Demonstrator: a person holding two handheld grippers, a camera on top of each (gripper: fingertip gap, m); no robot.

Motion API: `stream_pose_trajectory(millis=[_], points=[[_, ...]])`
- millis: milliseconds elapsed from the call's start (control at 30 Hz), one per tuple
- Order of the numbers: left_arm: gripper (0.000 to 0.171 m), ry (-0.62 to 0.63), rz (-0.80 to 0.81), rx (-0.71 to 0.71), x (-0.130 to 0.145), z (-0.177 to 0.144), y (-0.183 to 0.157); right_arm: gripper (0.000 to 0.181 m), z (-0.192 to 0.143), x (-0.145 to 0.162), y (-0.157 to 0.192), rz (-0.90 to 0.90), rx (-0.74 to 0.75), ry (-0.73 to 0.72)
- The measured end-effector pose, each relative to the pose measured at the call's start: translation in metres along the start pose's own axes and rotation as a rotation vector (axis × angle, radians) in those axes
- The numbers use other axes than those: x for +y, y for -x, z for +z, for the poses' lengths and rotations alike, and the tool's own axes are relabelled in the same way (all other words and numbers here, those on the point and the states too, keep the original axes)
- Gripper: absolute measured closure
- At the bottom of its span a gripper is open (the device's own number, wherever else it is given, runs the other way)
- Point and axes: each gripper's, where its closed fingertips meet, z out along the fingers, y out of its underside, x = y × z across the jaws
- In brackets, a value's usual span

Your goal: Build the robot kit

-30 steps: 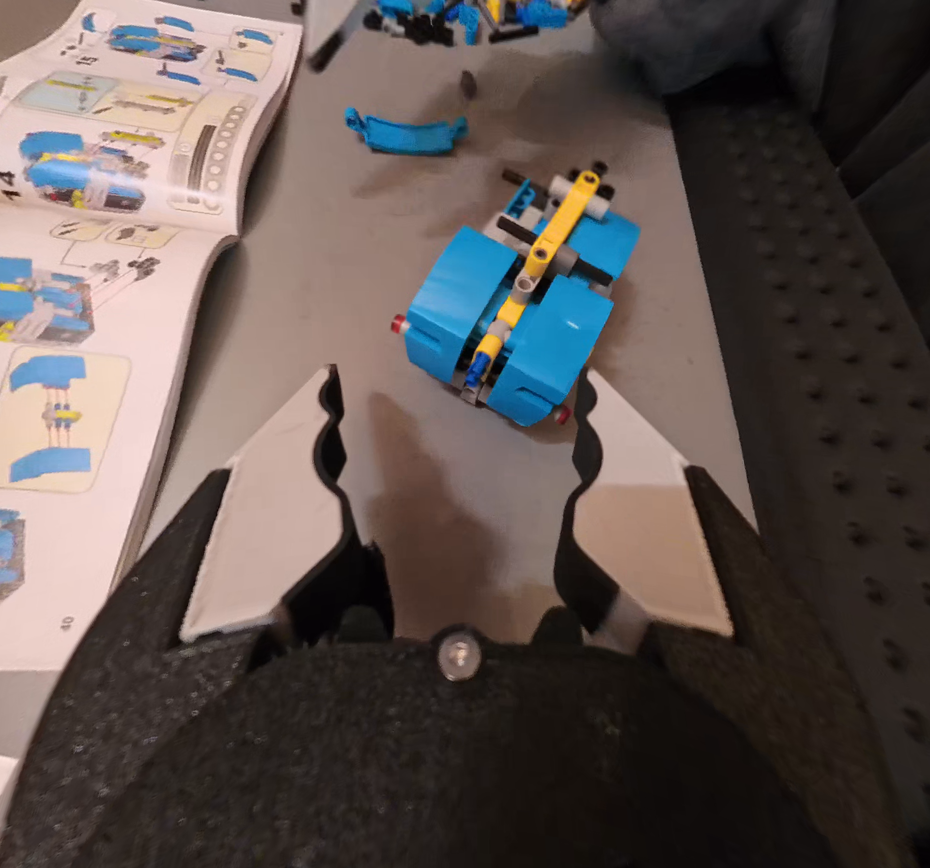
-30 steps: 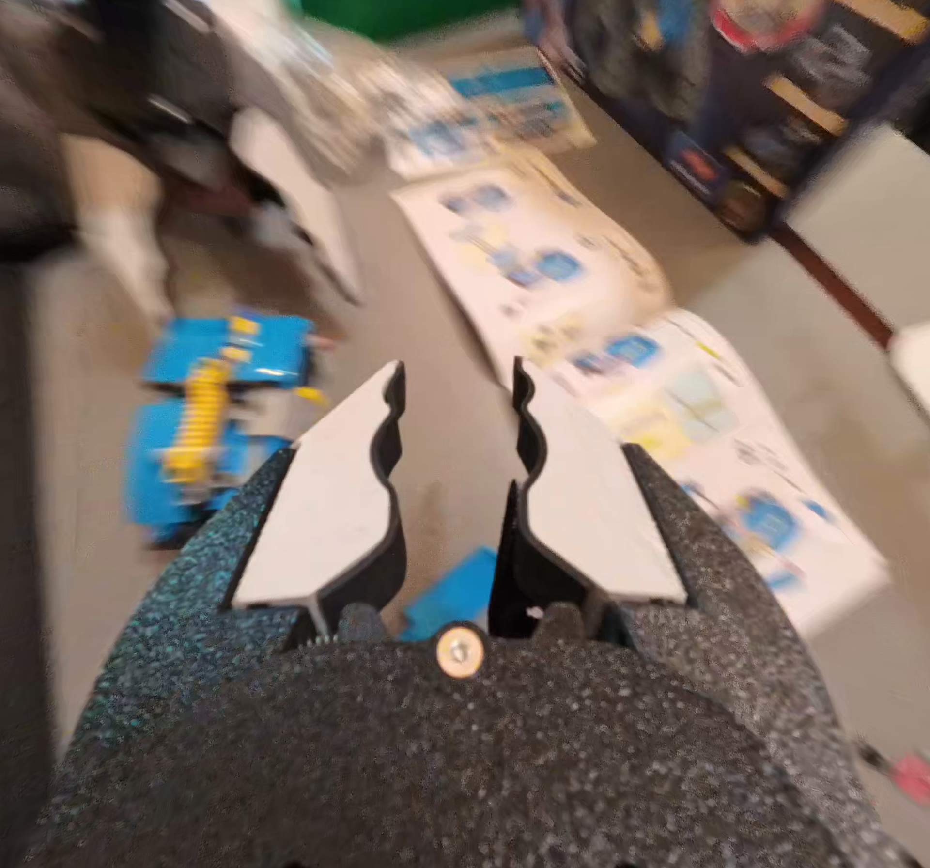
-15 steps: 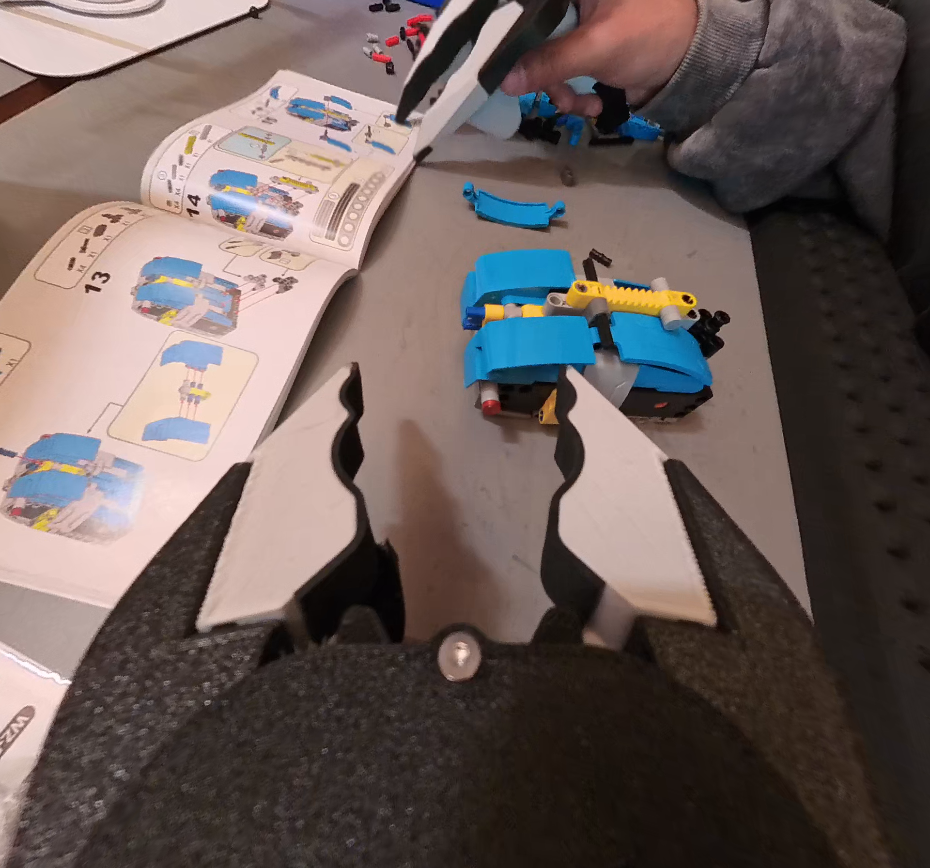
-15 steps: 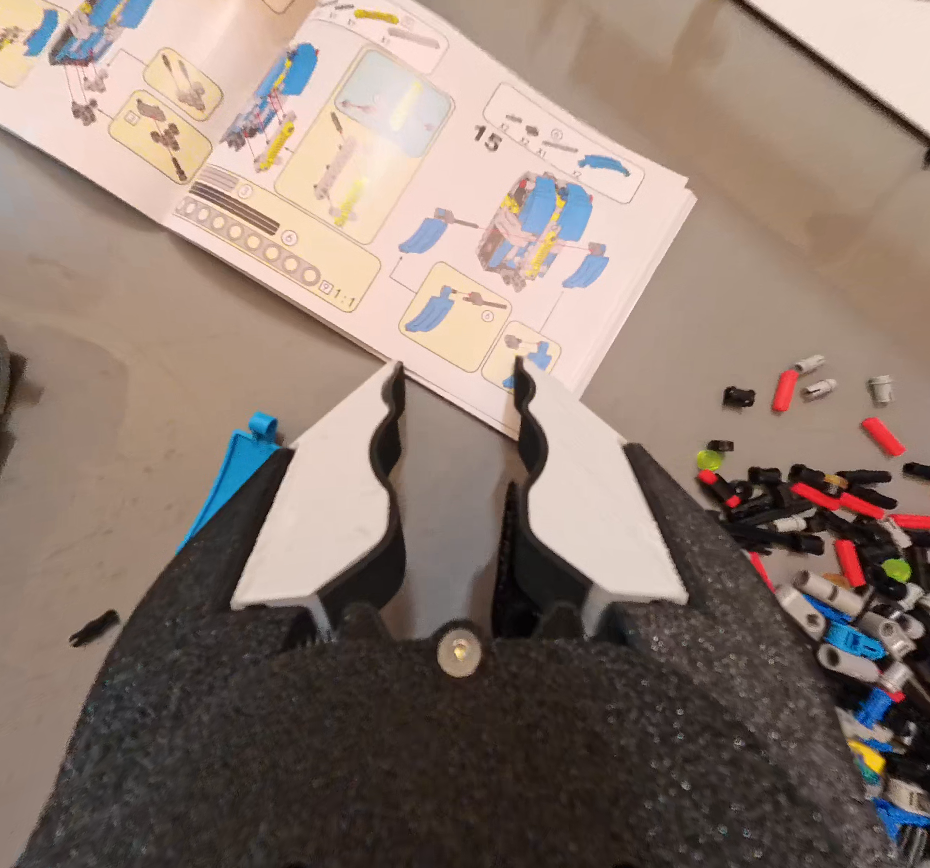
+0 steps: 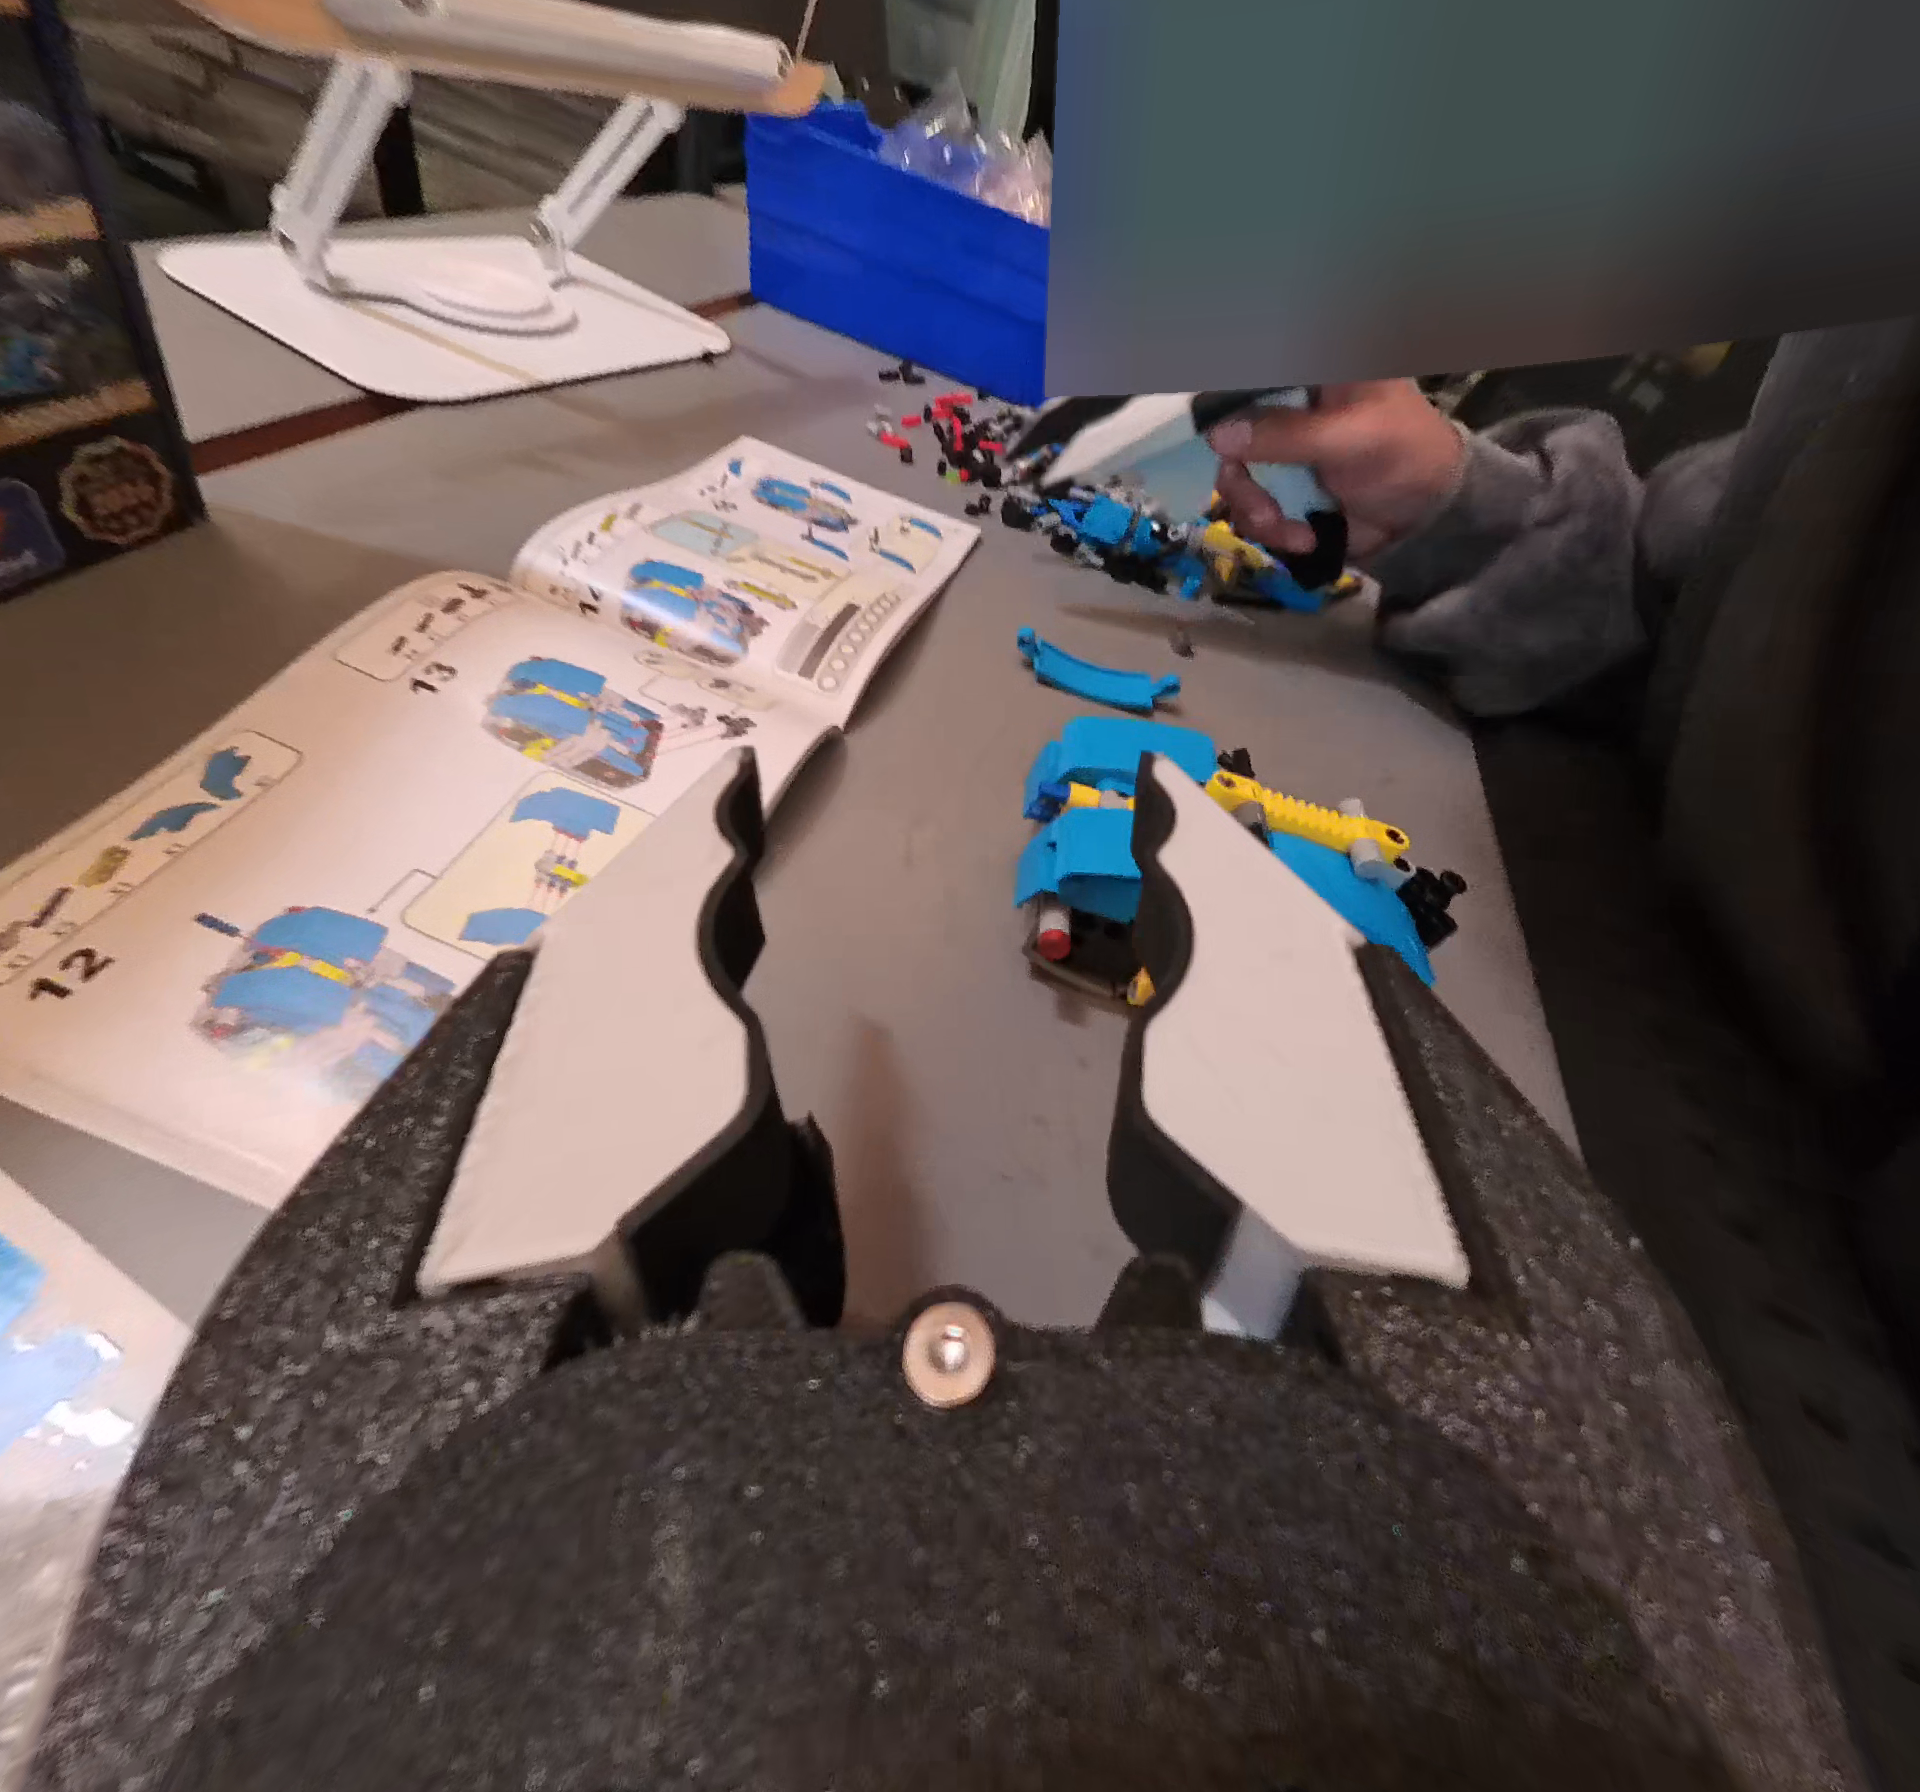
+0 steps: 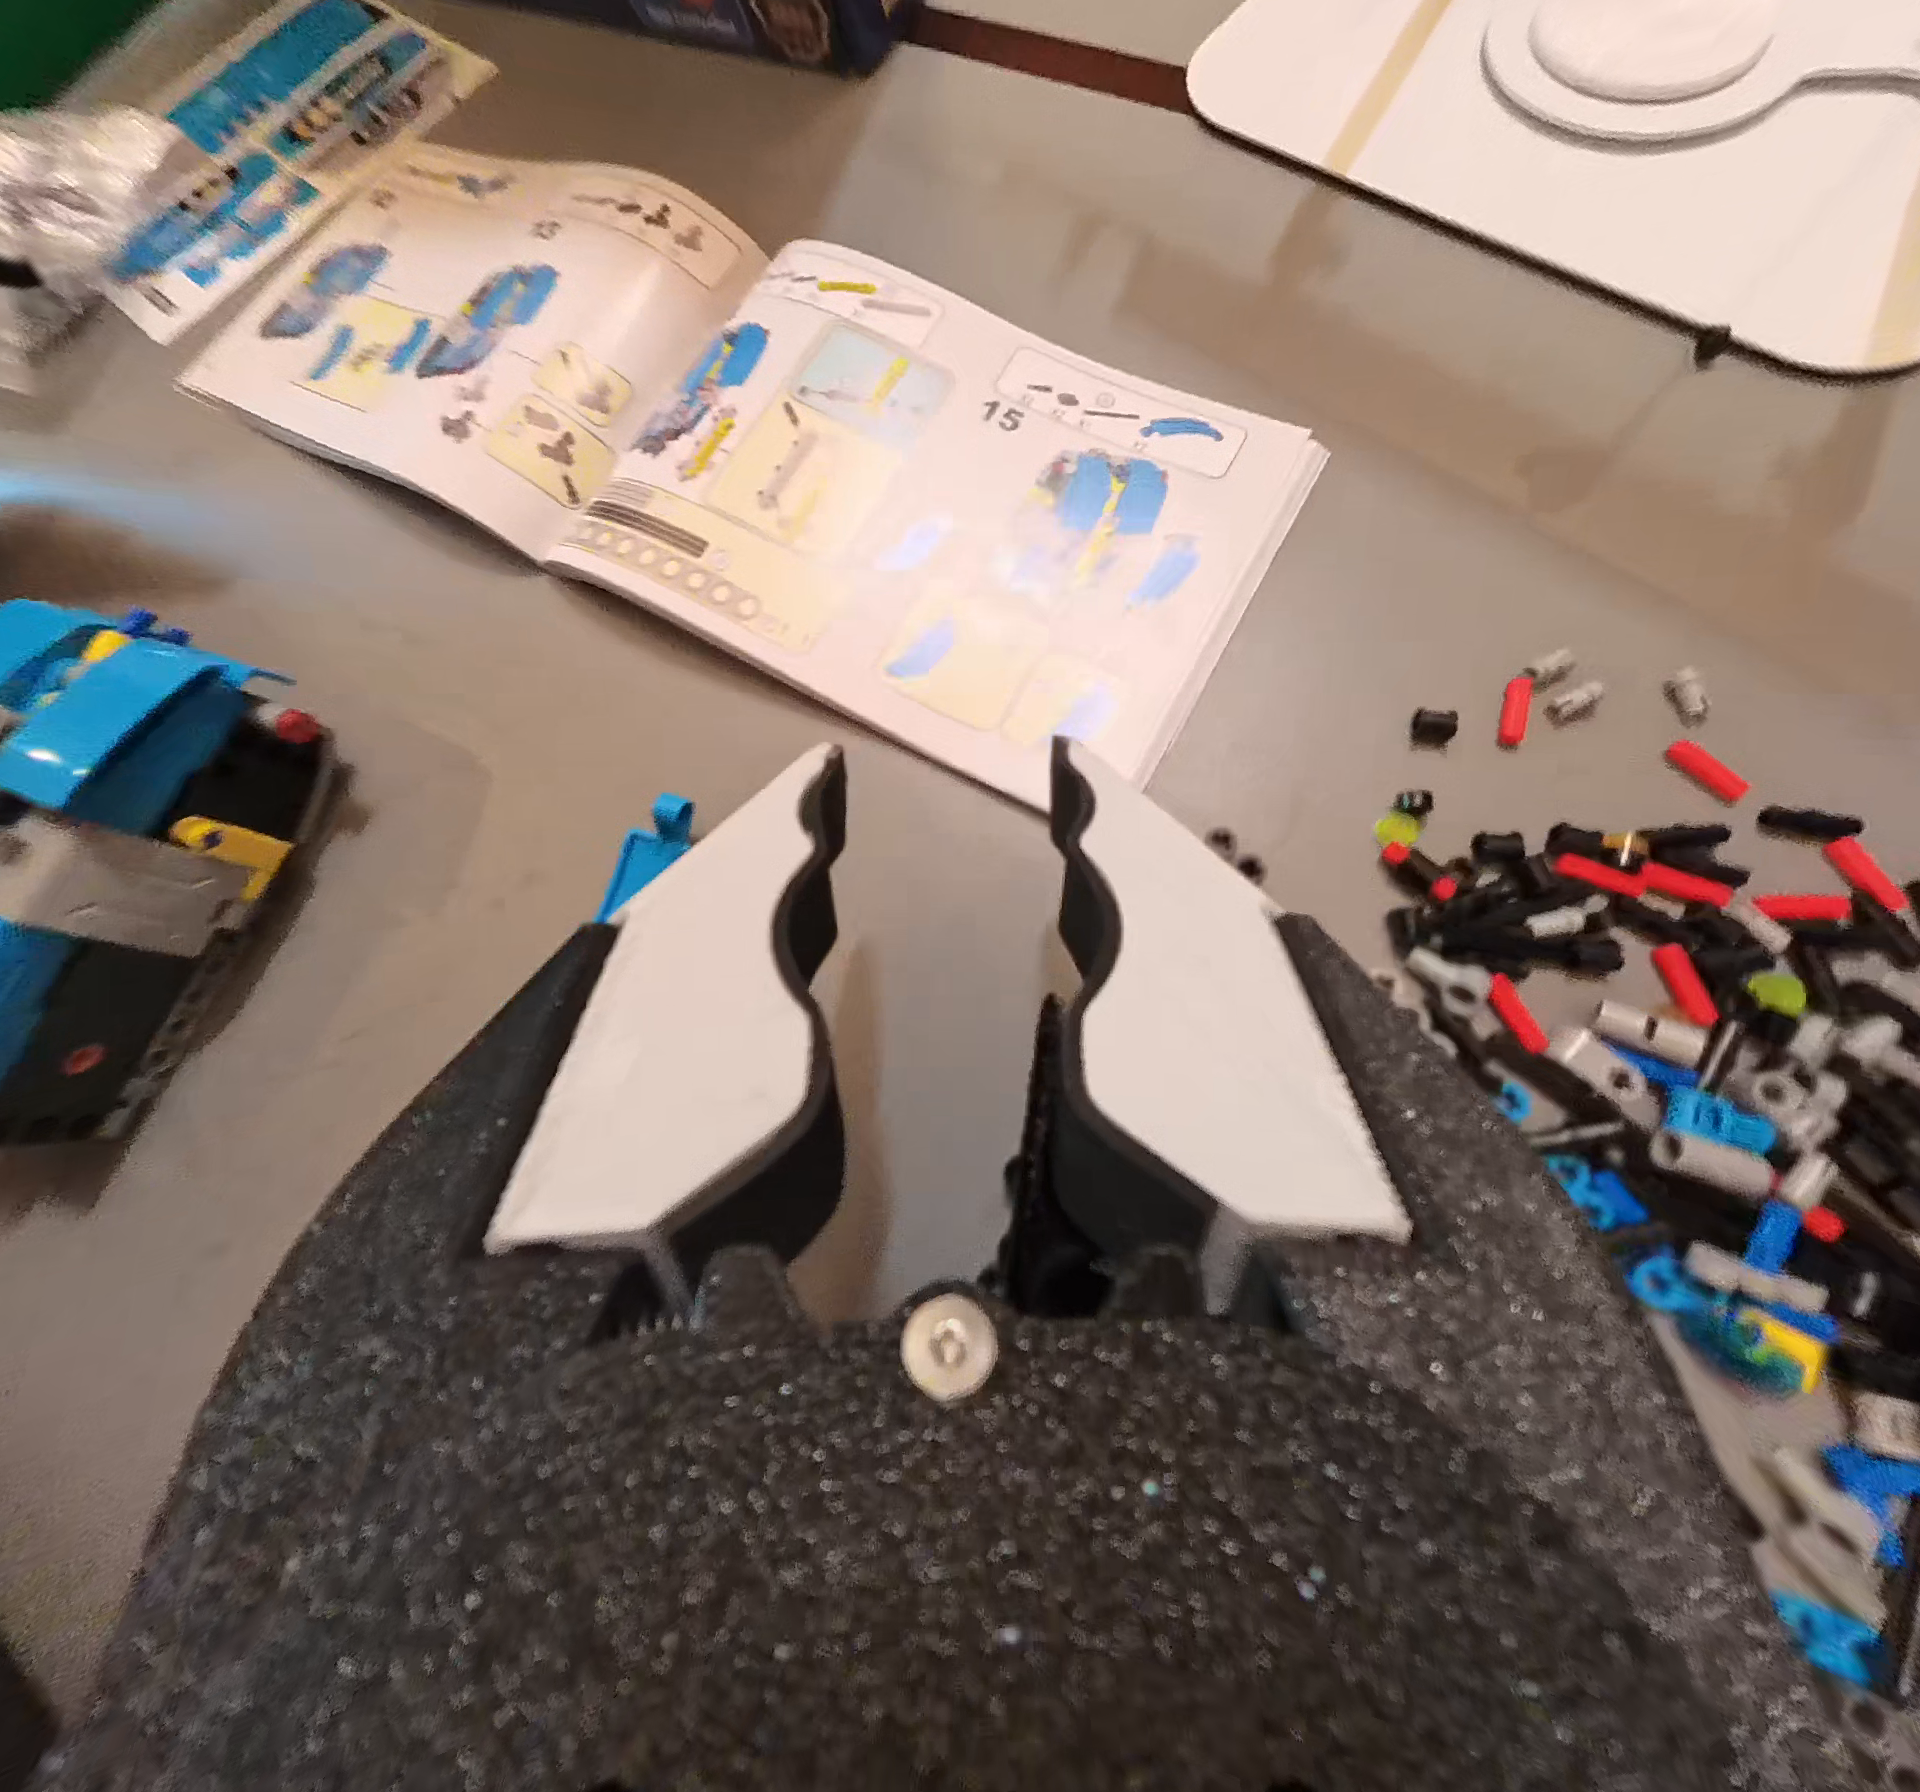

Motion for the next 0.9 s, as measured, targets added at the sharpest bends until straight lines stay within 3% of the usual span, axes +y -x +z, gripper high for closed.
stream_pose_trajectory(millis=[167, 267, 367, 500, 633, 900], points=[[0.102, -0.042, 0.081, -0.067, -0.006, -0.002, 0.004, 0.146, -0.024, 0.02, 0.008, 0.07, 0.014, -0.095], [0.115, -0.06, 0.162, -0.061, -0.007, -0.002, -0.005, 0.147, -0.035, 0.023, 0.017, 0.094, 0.01, -0.166], [0.116, -0.108, 0.226, -0.098, -0.014, -0.005, -0.007, 0.148, -0.032, 0.033, 0.032, 0.064, -0.037, -0.122], [0.118, -0.09, 0.234, -0.098, -0.011, -0.004, -0.008, 0.145, -0.018, 0.051, 0.086, -0.091, -0.249, -0.004], [0.118, -0.065, 0.258, -0.121, -0.007, -0.001, -0.008, 0.148, -0.012, 0.065, 0.093, -0.282, -0.171, 0.057], [0.118, -0.046, 0.286, -0.132, -0.004, 0.001, -0.009, 0.155, -0.005, 0.074, 0.091, -0.364, -0.145, 0.104]])
